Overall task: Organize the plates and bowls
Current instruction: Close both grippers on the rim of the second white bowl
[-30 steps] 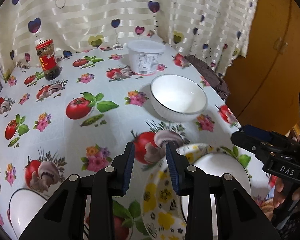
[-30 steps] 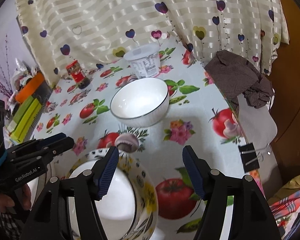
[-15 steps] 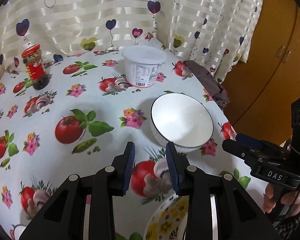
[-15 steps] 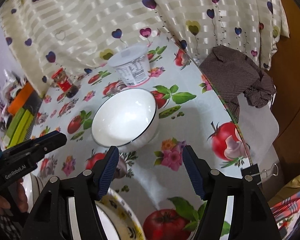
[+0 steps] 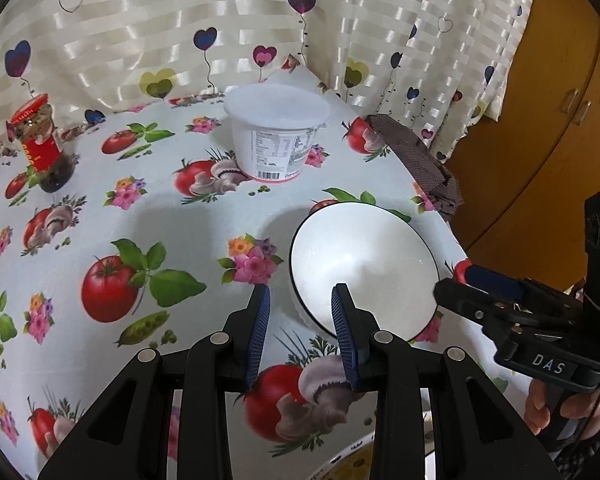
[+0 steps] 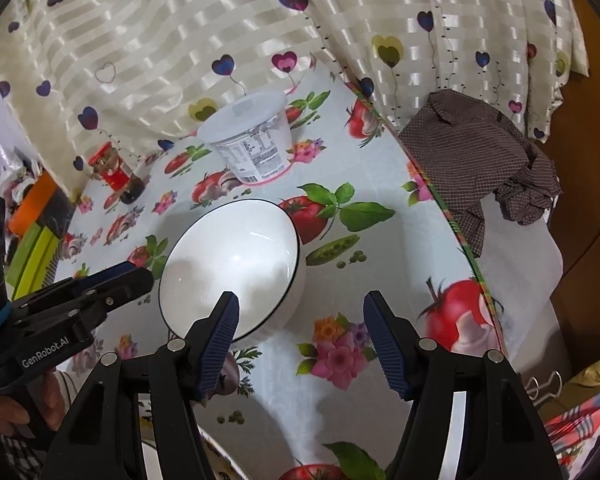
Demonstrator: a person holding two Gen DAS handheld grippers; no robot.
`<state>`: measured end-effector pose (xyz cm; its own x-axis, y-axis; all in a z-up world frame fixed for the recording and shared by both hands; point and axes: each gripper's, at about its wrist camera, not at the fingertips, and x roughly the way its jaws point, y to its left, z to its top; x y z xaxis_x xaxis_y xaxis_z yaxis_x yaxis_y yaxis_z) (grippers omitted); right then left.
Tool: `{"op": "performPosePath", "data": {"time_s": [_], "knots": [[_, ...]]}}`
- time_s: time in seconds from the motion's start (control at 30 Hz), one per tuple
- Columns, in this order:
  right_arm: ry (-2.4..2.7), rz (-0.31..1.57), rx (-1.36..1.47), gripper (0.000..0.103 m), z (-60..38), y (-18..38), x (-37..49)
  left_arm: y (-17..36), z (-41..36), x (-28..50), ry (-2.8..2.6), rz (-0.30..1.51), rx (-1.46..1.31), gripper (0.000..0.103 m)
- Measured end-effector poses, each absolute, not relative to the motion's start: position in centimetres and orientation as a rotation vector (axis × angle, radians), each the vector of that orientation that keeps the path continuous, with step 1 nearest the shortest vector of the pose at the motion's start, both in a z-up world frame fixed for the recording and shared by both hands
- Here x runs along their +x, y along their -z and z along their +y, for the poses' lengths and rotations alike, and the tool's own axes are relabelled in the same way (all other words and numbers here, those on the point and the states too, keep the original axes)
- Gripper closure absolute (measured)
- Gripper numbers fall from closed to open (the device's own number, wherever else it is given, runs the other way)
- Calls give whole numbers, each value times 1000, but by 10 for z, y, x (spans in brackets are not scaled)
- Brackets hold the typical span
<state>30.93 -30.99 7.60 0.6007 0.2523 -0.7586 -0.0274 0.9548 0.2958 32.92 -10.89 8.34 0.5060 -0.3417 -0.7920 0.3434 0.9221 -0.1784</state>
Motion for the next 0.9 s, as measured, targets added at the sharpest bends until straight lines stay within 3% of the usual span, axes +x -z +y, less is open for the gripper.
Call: {"op": "performPosePath", "data": {"time_s": [0.5, 0.9], "knots": [[-172, 975, 267, 66, -304, -57, 340, -69, -120, 348, 394, 992, 38, 70], [-185, 987, 272, 76, -301, -52, 347, -62, -126, 351, 417, 1001, 51, 70]]}}
